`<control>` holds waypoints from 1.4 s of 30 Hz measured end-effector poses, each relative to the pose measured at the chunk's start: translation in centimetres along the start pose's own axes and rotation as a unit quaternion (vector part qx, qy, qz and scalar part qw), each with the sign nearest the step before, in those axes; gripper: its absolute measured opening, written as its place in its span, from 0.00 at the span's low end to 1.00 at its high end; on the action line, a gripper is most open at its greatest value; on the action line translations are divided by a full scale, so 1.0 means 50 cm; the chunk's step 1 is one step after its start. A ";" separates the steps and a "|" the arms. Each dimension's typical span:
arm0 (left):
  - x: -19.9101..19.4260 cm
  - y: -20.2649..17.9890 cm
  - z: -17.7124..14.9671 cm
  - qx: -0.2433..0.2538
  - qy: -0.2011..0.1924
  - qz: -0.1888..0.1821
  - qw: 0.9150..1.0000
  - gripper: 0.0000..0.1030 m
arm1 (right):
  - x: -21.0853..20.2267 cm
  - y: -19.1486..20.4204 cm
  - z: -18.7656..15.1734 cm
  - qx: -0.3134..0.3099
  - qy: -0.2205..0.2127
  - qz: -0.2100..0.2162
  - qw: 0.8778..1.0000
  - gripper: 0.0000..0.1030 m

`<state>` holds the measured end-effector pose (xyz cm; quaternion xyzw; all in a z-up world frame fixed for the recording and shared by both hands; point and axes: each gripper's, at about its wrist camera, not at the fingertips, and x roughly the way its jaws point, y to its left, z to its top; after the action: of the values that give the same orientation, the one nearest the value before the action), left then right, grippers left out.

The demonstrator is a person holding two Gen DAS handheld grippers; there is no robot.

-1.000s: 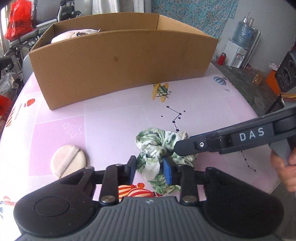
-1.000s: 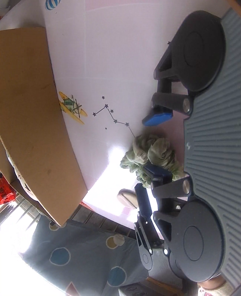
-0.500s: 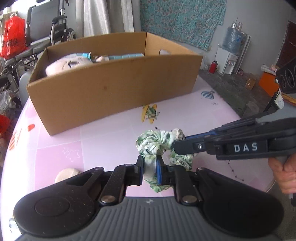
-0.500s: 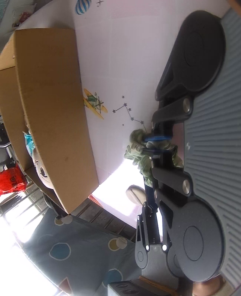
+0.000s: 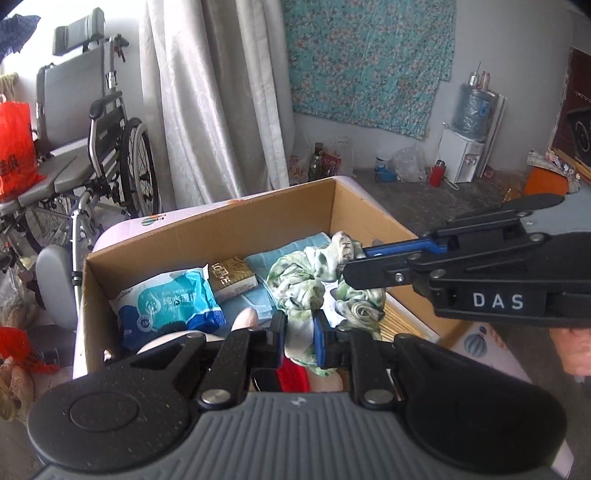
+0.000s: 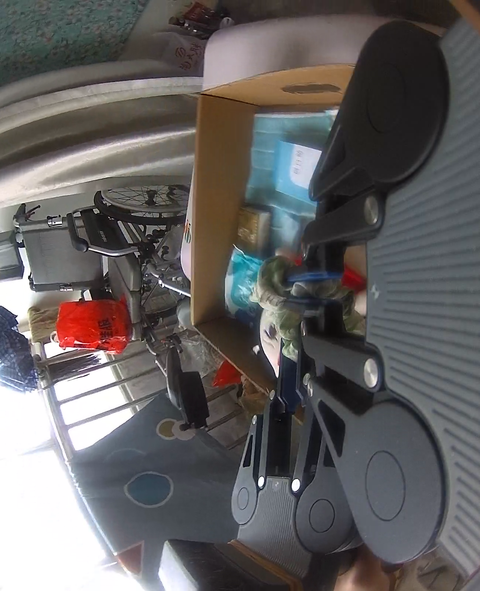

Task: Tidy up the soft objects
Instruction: 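Carry the scrunchie into the cardboard box and release it, then withdraw both grippers and move the left gripper to the white tape roll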

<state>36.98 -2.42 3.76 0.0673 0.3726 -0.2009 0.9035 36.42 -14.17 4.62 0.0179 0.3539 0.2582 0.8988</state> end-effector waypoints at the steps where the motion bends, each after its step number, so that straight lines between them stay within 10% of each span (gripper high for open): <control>1: 0.033 0.012 0.020 -0.006 0.010 0.001 1.000 0.16 | 0.038 -0.026 0.030 0.000 0.008 -0.012 1.000 0.08; 8: 0.242 0.073 0.063 -0.014 0.067 0.049 0.996 0.18 | 0.275 -0.144 0.062 0.006 0.089 -0.047 0.995 0.09; 11: 0.293 0.104 0.049 -0.050 0.100 0.035 0.993 0.38 | 0.323 -0.157 0.035 0.010 0.121 -0.053 0.991 0.11; 18: 0.300 0.085 0.051 0.029 0.098 0.125 0.987 0.40 | 0.356 -0.159 0.036 0.032 0.125 -0.067 0.989 0.22; 20: 0.292 0.095 0.058 0.024 0.097 0.144 0.985 0.59 | 0.363 -0.151 0.046 0.021 0.143 -0.077 0.987 0.30; 23: 0.241 0.111 0.069 0.009 0.065 0.163 0.984 0.61 | 0.341 -0.136 0.064 0.013 0.140 -0.093 0.986 0.33; 33: -0.119 0.055 -0.026 0.010 -0.009 0.061 0.998 0.76 | 0.002 -0.053 0.077 0.010 0.044 -0.017 0.999 0.39; 42: -0.225 -0.080 -0.346 -0.018 0.084 -0.088 0.992 0.76 | -0.170 0.043 -0.208 0.073 0.131 0.070 0.986 0.39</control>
<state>16.93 2.16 -0.58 0.0341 0.4549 -0.2664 0.8491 23.51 -17.93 2.59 0.0745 0.4845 0.2938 0.8206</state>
